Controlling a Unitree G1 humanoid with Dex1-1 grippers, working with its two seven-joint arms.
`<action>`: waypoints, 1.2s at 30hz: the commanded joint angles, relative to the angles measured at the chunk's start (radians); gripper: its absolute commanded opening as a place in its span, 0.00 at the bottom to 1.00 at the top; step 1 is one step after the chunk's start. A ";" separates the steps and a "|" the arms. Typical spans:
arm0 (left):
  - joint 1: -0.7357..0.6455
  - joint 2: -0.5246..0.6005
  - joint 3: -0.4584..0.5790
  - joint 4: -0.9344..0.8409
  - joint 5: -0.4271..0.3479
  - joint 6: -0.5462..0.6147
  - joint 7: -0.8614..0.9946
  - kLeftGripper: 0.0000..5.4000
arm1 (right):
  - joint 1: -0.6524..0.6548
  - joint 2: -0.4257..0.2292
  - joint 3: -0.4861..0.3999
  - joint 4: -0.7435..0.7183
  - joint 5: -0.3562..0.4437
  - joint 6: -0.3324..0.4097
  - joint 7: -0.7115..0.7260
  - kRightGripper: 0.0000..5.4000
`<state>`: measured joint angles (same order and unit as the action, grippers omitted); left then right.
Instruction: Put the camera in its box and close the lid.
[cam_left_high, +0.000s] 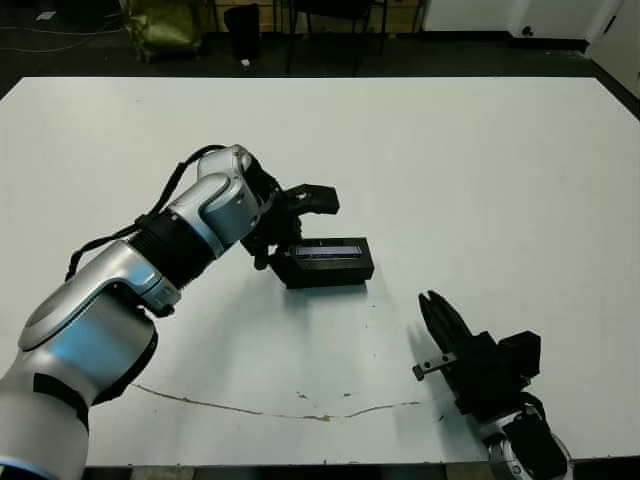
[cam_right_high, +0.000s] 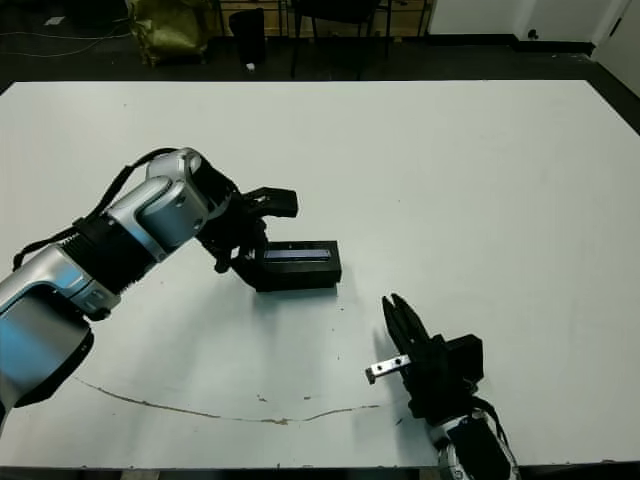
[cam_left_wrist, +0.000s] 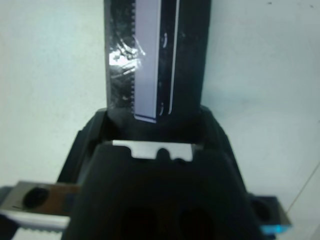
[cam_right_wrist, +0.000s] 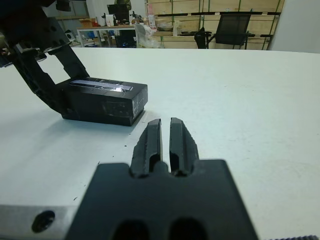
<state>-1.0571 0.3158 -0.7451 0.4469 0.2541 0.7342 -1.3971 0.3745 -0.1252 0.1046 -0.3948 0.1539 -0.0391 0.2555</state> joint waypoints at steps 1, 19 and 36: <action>0.036 0.010 -0.026 -0.003 0.020 0.025 0.018 0.42 | 0.022 0.001 0.000 -0.001 0.000 0.022 -0.011 0.00; 0.069 0.018 -0.039 -0.016 0.021 -0.007 0.026 0.42 | 0.037 -0.003 0.005 -0.016 -0.002 0.032 -0.015 0.00; 0.141 0.107 -0.079 -0.133 0.129 -0.322 0.114 0.97 | 0.044 -0.003 0.008 -0.018 -0.008 0.041 -0.016 0.00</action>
<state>-0.9793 0.3964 -0.7931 0.3045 0.3497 0.4301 -1.2881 0.3907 -0.1229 0.1114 -0.4229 0.1510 -0.0125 0.2434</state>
